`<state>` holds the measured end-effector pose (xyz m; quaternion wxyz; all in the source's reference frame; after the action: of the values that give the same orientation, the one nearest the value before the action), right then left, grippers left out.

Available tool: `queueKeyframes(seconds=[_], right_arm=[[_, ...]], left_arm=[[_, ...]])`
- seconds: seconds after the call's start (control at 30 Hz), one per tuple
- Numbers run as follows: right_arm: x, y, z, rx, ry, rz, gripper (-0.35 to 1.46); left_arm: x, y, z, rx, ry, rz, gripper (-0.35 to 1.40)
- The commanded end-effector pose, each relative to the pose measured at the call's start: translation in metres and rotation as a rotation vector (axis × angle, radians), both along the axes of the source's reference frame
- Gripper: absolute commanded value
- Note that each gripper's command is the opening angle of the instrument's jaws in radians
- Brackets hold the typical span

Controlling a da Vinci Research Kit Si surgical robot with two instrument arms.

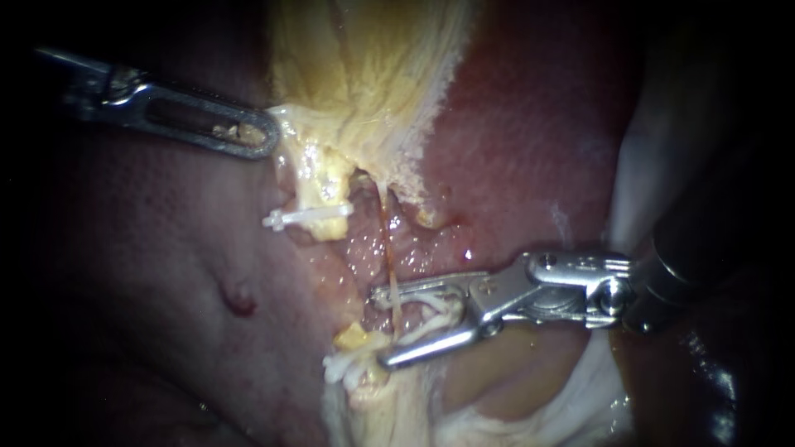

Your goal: Clipping first clip right tube

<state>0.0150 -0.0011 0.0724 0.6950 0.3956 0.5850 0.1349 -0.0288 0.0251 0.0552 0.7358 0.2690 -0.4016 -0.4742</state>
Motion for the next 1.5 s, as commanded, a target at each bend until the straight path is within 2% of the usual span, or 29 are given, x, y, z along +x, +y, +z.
queueKeyframes(seconds=[0.03,0.3,0.57,0.9,1.0,1.4,1.5], right_arm=[[0.0001,0.0,0.0,0.002,0.003,0.003,0.5],[0.0017,-0.0005,-0.0007,0.019,0.019,0.013,0.5],[0.0029,-0.0012,-0.0003,0.025,0.032,-0.015,0.5],[0.0033,-0.0014,-0.0003,0.024,0.033,-0.012,0.5],[0.003,-0.0015,-0.0008,0.026,0.035,-0.014,0.5],[0.002,-0.0023,-0.0055,0.05,0.076,-0.018,0.5],[0.002,-0.0023,-0.006,0.052,0.079,-0.018,0.5]], left_arm=[[0.0,0.0,0.0,0.0,0.0,0.0,-0.35],[-0.0001,0.0,0.0,0.0,0.0,0.0,-0.35],[-0.0001,0.0001,0.0001,0.0,0.0,0.0,-0.35],[-0.0002,0.0001,0.0001,0.0,0.0,-0.001,-0.35],[-0.0002,0.0001,0.0001,0.0,0.0,0.0,-0.35],[-0.0001,0.0001,0.0001,0.0,0.0,0.0,-0.35],[-0.0001,0.0001,0.0001,0.0,0.0,0.0,-0.35]])
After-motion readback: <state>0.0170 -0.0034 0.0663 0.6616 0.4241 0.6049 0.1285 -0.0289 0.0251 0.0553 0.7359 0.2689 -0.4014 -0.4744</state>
